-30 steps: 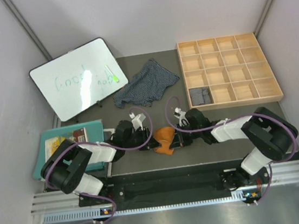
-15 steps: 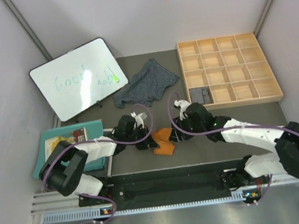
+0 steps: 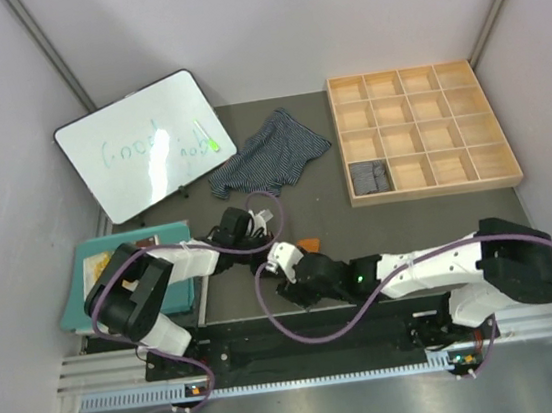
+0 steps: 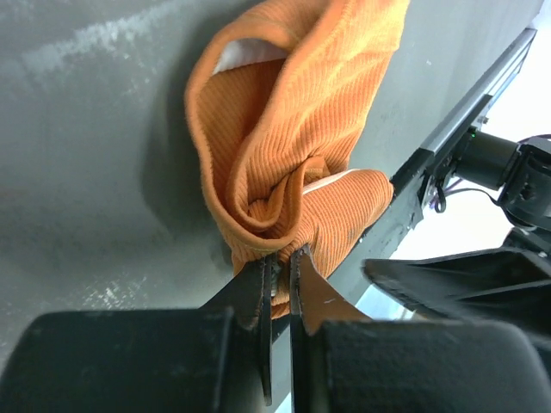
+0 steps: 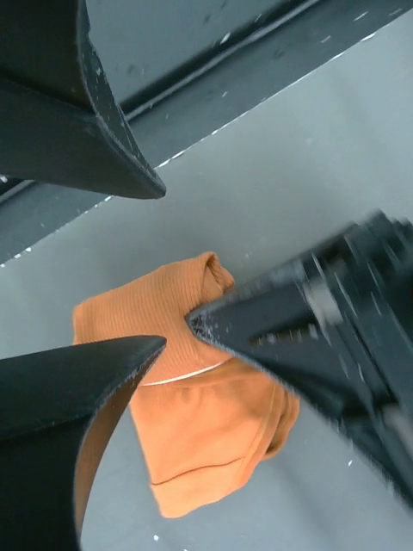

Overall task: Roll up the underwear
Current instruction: Roll the underwear to the center of the board.

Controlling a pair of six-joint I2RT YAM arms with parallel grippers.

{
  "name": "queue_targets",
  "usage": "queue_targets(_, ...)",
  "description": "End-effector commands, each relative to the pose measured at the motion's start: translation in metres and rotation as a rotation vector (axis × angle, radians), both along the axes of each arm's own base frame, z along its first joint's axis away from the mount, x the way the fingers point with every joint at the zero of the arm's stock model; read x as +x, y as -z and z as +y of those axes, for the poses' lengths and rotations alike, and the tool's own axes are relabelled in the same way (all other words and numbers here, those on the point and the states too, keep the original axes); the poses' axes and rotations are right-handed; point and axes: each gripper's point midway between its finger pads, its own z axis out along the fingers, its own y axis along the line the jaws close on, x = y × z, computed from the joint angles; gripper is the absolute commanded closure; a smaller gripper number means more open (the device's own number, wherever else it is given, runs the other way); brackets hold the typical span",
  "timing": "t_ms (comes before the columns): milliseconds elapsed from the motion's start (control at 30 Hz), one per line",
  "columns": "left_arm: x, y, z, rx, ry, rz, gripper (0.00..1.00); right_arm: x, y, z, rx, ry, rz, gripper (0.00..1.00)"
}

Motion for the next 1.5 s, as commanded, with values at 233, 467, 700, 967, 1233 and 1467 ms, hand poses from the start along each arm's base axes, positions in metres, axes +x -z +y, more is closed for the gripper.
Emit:
queue_targets(233,-0.016,0.026,0.027,0.101,0.017,0.140,1.00,0.017,0.018,-0.008,-0.152,-0.010,-0.280,0.39)
queue_targets(467,-0.013,0.025,0.027,0.086,0.011,0.156,1.00,0.018,0.039,-0.020,-0.231,-0.023,-0.292,0.42)
queue_targets(700,-0.011,0.019,0.023,0.052,0.010,0.153,1.00,0.009,0.075,-0.023,-0.311,-0.065,-0.223,0.62)
queue_targets(967,0.018,-0.005,0.043,-0.039,-0.130,0.076,0.53,-0.010,0.066,-0.012,-0.229,-0.095,-0.001,1.00)
queue_targets(1233,0.045,-0.035,0.069,-0.042,-0.283,-0.176,0.50,-0.012,0.034,-0.001,-0.072,-0.060,0.307,1.00)
queue_targets(1467,0.032,-0.058,0.066,-0.129,-0.231,-0.381,0.50,-0.003,0.026,0.003,0.065,-0.090,0.558,1.00)
